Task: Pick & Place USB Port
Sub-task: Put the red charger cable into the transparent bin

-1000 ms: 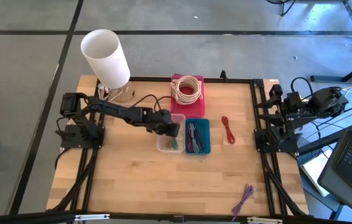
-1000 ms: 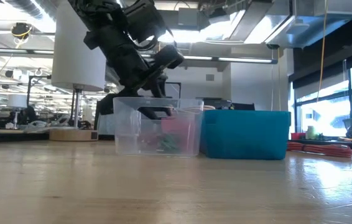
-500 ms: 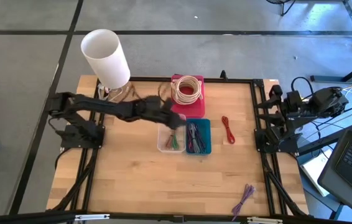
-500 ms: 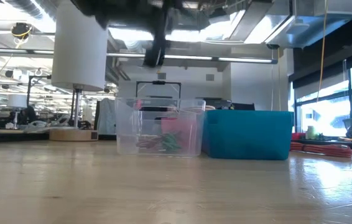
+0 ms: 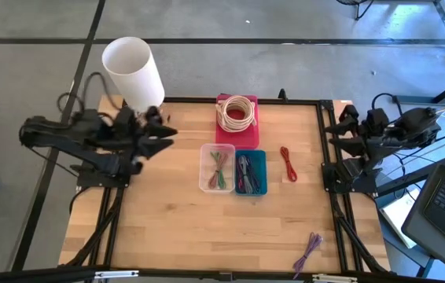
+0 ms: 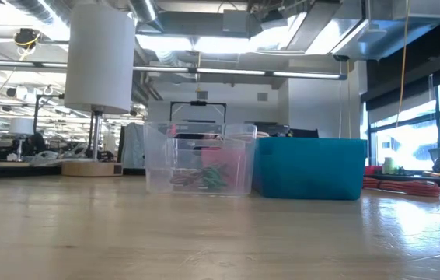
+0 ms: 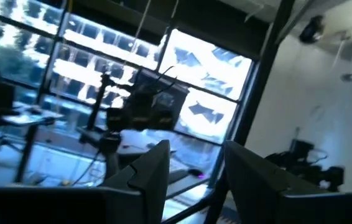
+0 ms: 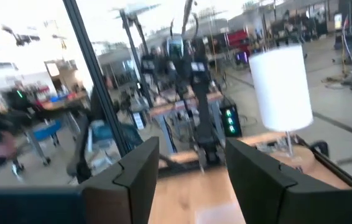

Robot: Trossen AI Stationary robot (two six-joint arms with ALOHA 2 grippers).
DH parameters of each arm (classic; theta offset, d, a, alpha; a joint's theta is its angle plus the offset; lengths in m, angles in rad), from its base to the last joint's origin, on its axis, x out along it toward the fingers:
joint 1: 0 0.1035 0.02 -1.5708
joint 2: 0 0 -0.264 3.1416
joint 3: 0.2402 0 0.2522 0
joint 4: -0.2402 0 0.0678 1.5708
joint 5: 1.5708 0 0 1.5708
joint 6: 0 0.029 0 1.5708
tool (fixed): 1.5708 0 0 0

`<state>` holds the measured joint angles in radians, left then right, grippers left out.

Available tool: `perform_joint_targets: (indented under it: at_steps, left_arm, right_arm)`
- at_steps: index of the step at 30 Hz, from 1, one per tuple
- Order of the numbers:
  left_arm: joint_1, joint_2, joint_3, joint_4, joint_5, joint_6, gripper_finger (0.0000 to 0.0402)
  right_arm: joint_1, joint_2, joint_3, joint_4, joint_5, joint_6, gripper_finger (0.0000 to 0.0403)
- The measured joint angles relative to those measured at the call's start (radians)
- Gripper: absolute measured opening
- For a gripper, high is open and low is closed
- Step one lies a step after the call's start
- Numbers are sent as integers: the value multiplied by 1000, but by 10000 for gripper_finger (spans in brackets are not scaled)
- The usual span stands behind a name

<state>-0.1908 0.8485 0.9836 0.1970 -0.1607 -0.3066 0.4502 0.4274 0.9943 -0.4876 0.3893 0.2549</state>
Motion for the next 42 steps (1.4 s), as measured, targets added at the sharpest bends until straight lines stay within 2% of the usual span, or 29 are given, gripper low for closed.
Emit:
perform_joint_targets:
  at_steps: [3,7,12,16,21,28,31,33,37,42]
  left_arm:
    - [-86,-91,0,-184,-148,23,144]
    - [-182,-176,0,-457,-296,-119,144]
    - [-284,-242,-1,-668,-372,-302,143]
    - [-344,-317,-1,-737,-443,-323,143]
    - [-366,-409,-2,-796,-539,-217,143]
    - [-364,-474,-12,-851,-858,-63,143]
    - [-364,-475,-12,-868,-971,43,143]
    - [-364,-484,-13,-871,-1006,116,143]
    - [-364,-537,9,-875,-1009,173,143]
    - [-367,-597,23,-870,-999,131,143]
  right_arm:
    - [0,19,0,77,0,0,188]
    - [0,51,0,91,7,-1,188]
    - [-10,115,0,80,43,1,188]
    - [-36,146,0,79,129,0,188]
    - [-88,151,0,77,203,-1,188]
    - [-214,141,0,29,348,-60,188]
    - [-283,135,12,-14,352,-103,185]
    - [-336,134,38,-92,352,-105,176]
    - [-439,133,107,-271,343,-58,150]
    - [-509,136,189,-383,207,46,117]
